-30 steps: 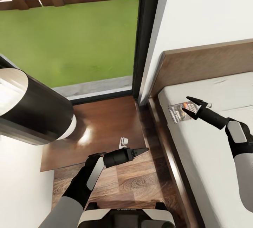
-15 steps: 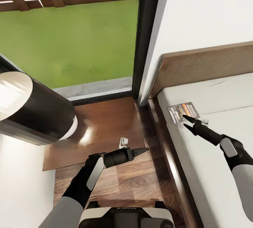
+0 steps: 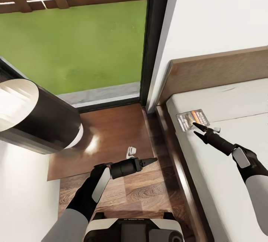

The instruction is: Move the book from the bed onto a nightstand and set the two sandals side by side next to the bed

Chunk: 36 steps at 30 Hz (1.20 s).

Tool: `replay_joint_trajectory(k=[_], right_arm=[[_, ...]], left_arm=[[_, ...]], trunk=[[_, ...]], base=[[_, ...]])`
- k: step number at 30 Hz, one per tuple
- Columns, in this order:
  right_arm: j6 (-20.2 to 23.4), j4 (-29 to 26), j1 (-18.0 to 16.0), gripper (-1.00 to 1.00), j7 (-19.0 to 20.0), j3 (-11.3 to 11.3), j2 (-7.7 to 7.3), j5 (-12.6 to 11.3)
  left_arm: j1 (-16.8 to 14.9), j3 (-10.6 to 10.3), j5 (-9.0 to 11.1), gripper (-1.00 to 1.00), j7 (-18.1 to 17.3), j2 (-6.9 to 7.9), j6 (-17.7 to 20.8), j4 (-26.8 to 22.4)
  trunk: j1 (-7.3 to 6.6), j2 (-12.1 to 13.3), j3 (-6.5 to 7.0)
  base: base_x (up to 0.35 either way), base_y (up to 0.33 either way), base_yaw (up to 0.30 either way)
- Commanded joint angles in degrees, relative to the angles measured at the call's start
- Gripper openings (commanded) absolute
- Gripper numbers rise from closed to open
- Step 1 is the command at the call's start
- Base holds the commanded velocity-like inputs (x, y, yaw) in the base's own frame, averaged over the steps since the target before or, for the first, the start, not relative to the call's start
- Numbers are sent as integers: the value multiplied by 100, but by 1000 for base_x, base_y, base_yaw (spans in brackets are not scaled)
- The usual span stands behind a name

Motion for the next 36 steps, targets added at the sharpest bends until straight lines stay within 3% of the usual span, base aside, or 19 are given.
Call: replay_joint_trajectory(k=[1,2,7,25,36], right_arm=[[34,3,-3,100,7,-9,0,57],[33,4,-3,100,7,-9,0,173],[33,16,-3,100,7,-9,0,280],[24,335,-3,100,0,-9,0,282],[16,540,-3,100,-2,-9,0,282]], left_arm=[[-2,-2,33,100,67,0,38,9],[-2,-2,38,100,112,0,34,15],[-2,-2,42,100,134,0,32,18],[1,7,49,100,135,0,32,18],[7,151,59,100,126,0,32,18]], trunk=[[-22,39,16],[-22,39,16],[-22,39,16],[-22,39,16],[-22,39,16]], base=[[0,0,0],[0,0,0],[0,0,-1],[0,0,-231],[19,101,-30]])
